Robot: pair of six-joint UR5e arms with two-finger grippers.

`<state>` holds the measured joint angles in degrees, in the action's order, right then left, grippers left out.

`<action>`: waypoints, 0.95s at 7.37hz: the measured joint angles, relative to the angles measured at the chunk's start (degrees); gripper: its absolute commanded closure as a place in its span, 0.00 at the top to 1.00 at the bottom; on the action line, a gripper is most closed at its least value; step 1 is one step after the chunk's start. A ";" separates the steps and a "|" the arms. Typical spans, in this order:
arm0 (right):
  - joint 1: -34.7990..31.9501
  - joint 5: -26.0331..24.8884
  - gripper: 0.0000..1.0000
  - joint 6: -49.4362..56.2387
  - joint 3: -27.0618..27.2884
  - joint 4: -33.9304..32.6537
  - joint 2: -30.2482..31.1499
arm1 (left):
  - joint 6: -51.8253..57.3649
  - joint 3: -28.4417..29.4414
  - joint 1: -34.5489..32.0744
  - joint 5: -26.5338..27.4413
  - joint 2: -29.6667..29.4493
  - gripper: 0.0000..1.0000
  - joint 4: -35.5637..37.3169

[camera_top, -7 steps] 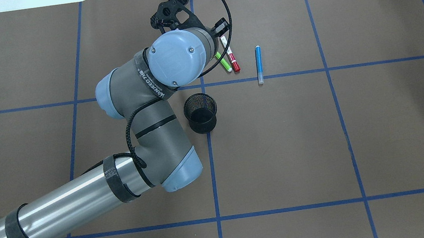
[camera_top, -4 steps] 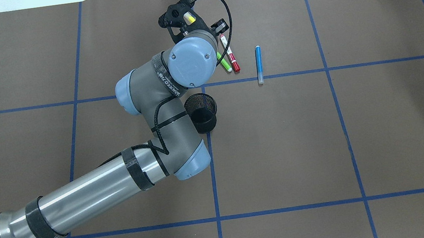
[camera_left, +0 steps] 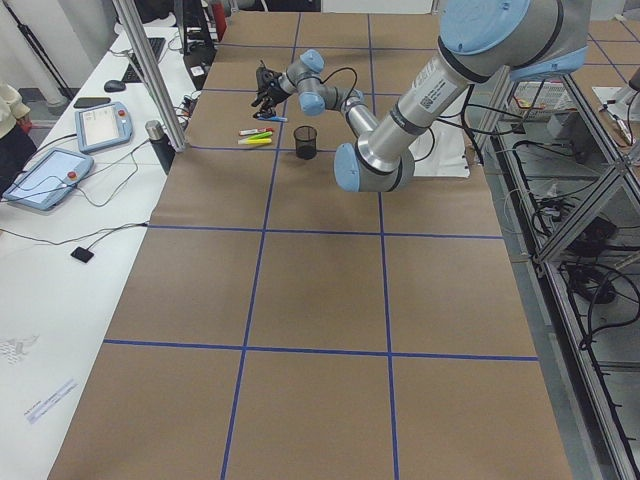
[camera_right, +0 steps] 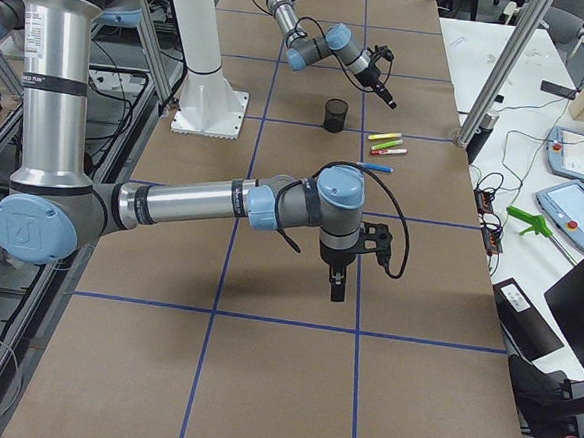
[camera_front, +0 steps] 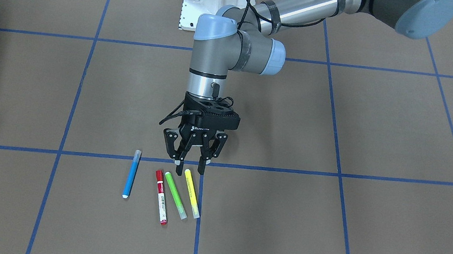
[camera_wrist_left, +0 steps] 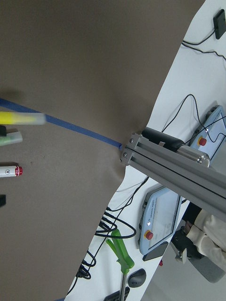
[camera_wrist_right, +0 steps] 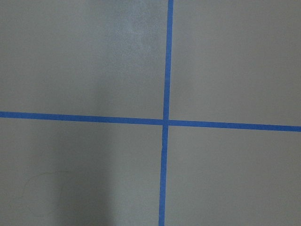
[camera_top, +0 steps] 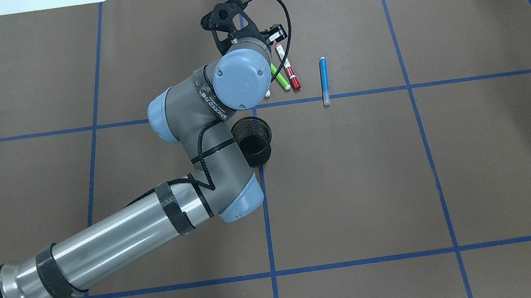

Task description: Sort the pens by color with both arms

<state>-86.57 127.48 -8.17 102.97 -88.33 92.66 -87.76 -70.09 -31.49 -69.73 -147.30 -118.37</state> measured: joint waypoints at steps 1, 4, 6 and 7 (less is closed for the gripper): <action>0.00 0.03 1.00 0.00 0.01 0.00 0.01 | 2.22 -1.99 -0.25 -0.20 0.78 1.00 -0.10; -0.09 0.01 1.00 0.00 0.00 0.02 0.01 | 10.82 -13.83 -5.47 -9.59 6.81 1.00 6.15; -0.21 0.12 1.00 -0.38 0.15 -0.03 0.08 | 19.31 -26.94 -13.17 -25.88 13.21 1.00 22.25; -0.35 0.29 1.00 -1.63 0.25 -0.52 0.13 | 24.32 -31.96 -16.76 -32.70 15.93 1.00 29.90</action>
<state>-86.92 127.77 -9.80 103.22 -88.85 92.79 -63.44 -102.04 -48.25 -102.44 -131.37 -88.47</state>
